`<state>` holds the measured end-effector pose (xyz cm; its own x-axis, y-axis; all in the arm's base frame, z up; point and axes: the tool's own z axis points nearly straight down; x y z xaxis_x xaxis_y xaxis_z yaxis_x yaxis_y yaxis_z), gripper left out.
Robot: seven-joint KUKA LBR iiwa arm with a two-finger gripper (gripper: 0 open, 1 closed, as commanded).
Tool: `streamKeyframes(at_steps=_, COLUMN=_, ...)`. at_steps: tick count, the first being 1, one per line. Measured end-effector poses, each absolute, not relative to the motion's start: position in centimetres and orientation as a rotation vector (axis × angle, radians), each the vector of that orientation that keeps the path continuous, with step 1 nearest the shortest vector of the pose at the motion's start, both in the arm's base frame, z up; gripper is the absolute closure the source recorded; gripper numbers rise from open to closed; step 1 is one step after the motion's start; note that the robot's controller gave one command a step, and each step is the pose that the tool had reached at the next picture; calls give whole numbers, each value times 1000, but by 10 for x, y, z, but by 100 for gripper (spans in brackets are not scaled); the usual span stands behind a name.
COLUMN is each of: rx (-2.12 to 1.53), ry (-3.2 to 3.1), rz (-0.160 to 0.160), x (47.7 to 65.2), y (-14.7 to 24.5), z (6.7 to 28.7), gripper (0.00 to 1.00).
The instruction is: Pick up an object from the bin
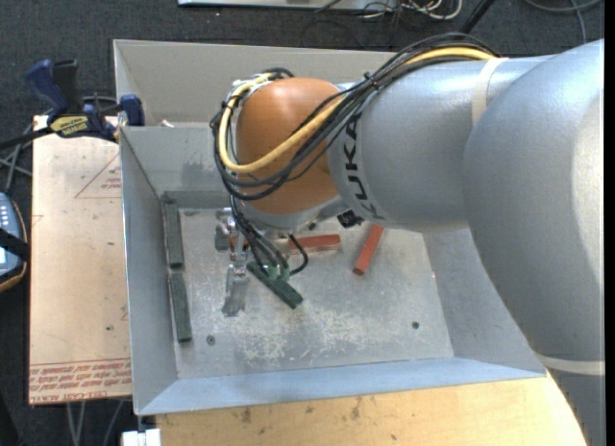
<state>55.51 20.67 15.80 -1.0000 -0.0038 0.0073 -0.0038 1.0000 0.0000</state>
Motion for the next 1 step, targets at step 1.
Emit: streamKeyframes(at_steps=1, rx=1, ry=-3142, rz=-2, x=557, y=206, z=162, gripper=0)
